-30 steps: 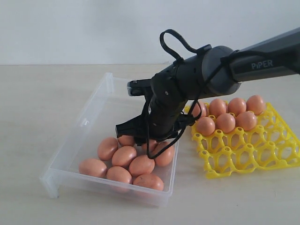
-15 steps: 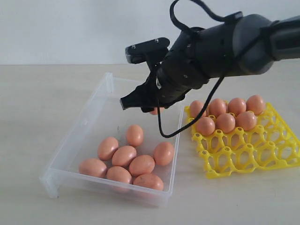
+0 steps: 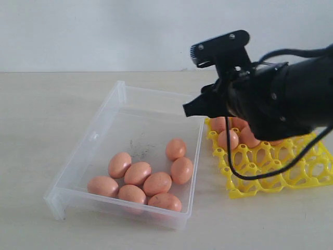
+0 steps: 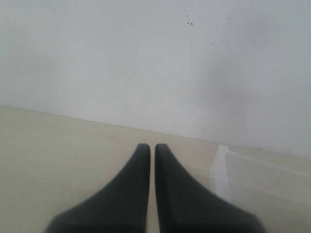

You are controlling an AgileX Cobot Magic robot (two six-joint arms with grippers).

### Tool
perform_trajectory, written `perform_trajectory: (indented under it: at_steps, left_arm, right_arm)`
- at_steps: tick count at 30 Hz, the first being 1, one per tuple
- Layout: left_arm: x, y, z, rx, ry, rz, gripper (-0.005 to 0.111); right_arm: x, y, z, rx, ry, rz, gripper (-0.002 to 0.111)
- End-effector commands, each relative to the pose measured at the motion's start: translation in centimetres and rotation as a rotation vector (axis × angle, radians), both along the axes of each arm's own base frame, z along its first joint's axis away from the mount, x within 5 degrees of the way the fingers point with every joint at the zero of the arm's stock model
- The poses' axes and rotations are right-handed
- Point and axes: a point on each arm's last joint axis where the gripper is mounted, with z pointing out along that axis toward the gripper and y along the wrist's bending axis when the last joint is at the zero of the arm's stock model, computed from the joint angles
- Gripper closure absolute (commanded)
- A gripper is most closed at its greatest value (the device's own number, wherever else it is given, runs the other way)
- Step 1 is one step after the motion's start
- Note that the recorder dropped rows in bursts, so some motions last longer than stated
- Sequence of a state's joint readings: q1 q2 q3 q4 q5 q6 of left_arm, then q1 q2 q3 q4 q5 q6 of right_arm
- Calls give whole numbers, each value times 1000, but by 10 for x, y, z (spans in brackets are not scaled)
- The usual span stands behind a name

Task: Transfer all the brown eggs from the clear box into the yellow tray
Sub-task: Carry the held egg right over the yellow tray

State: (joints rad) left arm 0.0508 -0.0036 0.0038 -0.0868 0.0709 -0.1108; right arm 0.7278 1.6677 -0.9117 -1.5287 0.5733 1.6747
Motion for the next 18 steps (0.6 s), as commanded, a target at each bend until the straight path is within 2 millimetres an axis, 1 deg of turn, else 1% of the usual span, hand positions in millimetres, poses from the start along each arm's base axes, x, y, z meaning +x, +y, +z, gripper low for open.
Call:
perform_trajectory:
  at_steps: [1, 4, 8, 13, 18]
  left_arm:
    - [0, 0, 1, -2, -2, -4, 103]
    - [0, 0, 1, -2, -2, -4, 103]
    - [0, 0, 1, -2, -2, -4, 103]
    - [0, 0, 1, -2, -2, -4, 103]
    - [0, 0, 1, -2, -2, -4, 103]
  right_arm:
    - [-20, -32, -1, 70, -137, -157, 109]
    - [-30, -51, -6, 41, -185, -260, 109]
    - [-42, -68, -11, -33, -215, -314, 109]
    - [-50, -80, -16, -90, -229, -346, 109]
    - [-50, -87, -16, -118, -250, -382, 109]
